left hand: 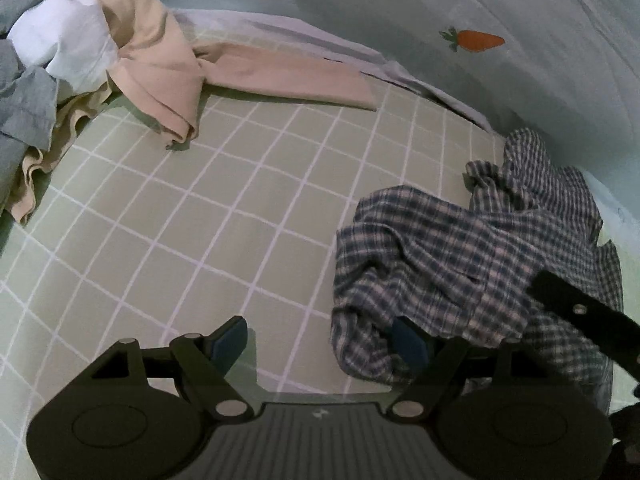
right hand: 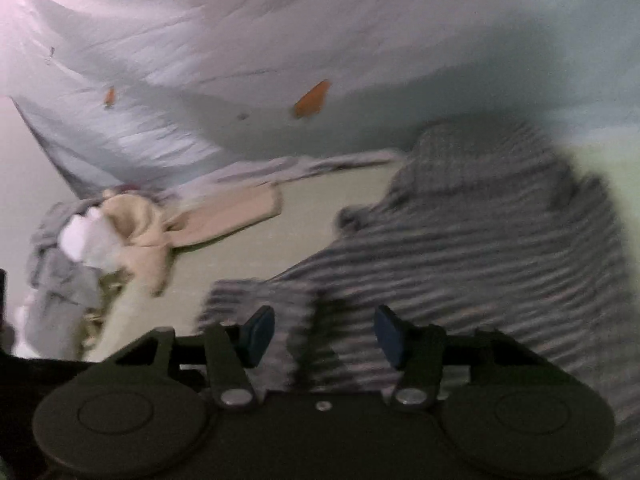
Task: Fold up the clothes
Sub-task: 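Lay the shirt back down and straighten it with the right gripper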
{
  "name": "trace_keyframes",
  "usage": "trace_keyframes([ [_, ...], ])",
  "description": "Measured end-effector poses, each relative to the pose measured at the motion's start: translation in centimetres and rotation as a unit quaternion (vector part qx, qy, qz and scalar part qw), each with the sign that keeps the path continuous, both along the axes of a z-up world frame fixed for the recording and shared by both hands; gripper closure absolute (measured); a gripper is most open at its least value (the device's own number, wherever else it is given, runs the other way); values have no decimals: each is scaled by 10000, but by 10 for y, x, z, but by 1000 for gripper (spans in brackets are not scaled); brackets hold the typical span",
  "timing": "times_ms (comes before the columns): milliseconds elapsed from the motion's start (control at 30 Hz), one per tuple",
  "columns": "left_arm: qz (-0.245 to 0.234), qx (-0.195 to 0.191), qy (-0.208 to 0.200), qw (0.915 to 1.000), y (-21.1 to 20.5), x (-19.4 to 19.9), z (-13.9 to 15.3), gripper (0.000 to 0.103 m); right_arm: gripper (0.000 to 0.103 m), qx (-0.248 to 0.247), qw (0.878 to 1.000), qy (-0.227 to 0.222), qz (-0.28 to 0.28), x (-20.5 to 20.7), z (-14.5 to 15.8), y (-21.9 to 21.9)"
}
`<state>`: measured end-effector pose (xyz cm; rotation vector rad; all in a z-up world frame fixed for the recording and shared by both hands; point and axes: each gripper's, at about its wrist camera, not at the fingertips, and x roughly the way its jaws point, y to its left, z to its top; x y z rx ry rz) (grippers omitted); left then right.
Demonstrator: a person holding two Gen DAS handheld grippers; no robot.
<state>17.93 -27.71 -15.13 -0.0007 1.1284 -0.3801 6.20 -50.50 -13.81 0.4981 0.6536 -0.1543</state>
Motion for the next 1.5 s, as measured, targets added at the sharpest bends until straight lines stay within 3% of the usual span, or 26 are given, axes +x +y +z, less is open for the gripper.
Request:
trace_keyframes([
  [100,-20,24,10,10000,0,-3,0,23,47,79,9997,159,138,14,-11,9],
  [133,-18,30,15,10000,0,-4,1,23,54,197,9997,118,132,14,-10,9],
  [200,-51,29,-31,10000,0,-9,6,23,80,431,9990,35,120,14,-10,8],
  [233,-67,28,-55,10000,0,-12,8,23,101,548,9984,-6,114,14,-10,7],
  [433,-314,-11,-225,9993,3,-39,33,23,101,553,9973,-404,-282,-38,22,11],
  [700,-643,-104,-319,9974,16,-121,53,23,101,556,9920,-316,-1090,-147,40,9],
  [900,-1024,-5,-118,9947,8,-181,47,23,101,757,9861,-81,-1476,-220,34,17],
  [1100,-1235,162,31,9922,13,-217,36,23,101,1212,9747,81,-1877,-277,20,32],
  [1267,-1285,283,148,9912,23,-235,26,23,101,1354,9668,227,-2155,-307,9,39],
  [1500,-1408,399,256,9889,26,-251,17,23,101,1292,9675,436,-2131,-330,5,53],
])
